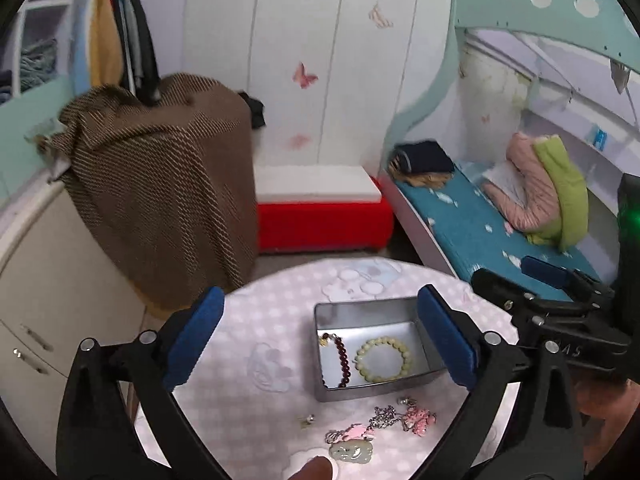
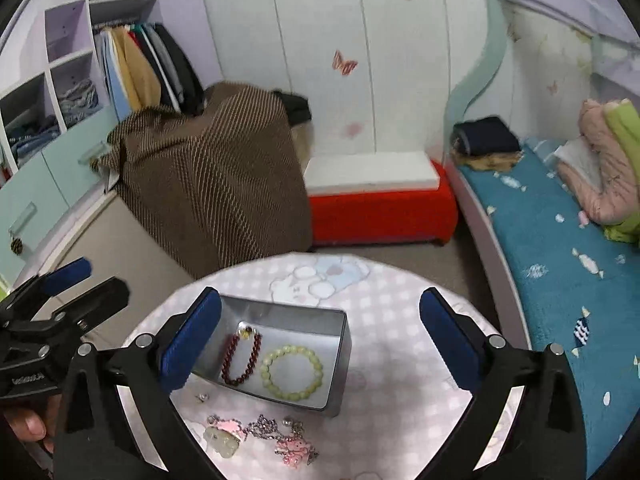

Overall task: Organize jewelry
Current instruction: 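Carry both bracelets into the grey metal box and open both tools, then lift both tools out of the grey box back over the table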

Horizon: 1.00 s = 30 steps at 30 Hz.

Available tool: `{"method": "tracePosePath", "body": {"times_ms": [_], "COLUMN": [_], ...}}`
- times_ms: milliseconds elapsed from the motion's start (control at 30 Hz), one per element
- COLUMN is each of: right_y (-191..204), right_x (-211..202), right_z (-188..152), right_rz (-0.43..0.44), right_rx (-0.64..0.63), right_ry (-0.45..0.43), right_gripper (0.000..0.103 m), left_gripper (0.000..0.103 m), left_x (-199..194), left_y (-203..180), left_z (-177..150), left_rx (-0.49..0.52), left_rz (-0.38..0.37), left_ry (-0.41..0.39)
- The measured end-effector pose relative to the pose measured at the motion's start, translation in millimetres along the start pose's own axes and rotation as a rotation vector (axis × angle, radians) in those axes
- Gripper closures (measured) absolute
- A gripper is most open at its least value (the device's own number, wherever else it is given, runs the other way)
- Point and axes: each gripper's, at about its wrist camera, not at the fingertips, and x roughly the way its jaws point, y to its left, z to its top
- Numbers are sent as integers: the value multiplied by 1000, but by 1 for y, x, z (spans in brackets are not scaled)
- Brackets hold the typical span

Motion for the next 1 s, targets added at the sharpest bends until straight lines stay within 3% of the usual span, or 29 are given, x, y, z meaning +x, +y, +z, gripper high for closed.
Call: {"method": "tracePosePath", "body": {"times_ms": [567, 867, 1000], "right_y": [26, 33, 31], "right_x": [-96, -116, -108], "right_z": [-7, -40, -60], "right_rz": [-56, -119, -140], "right_rx": [-38, -91, -98], "right_ry": [-201, -193, -148], "right_gripper": [7, 7, 7], "left_gripper": [5, 5, 5], "left_x": [-102, -124, -119], "left_y": [9, 10, 9], "left_z": [-4, -36, -58], "left_rx": [-20, -31, -22], "left_rz": [121, 168, 187], "left_ry": [-179, -194, -157]}}
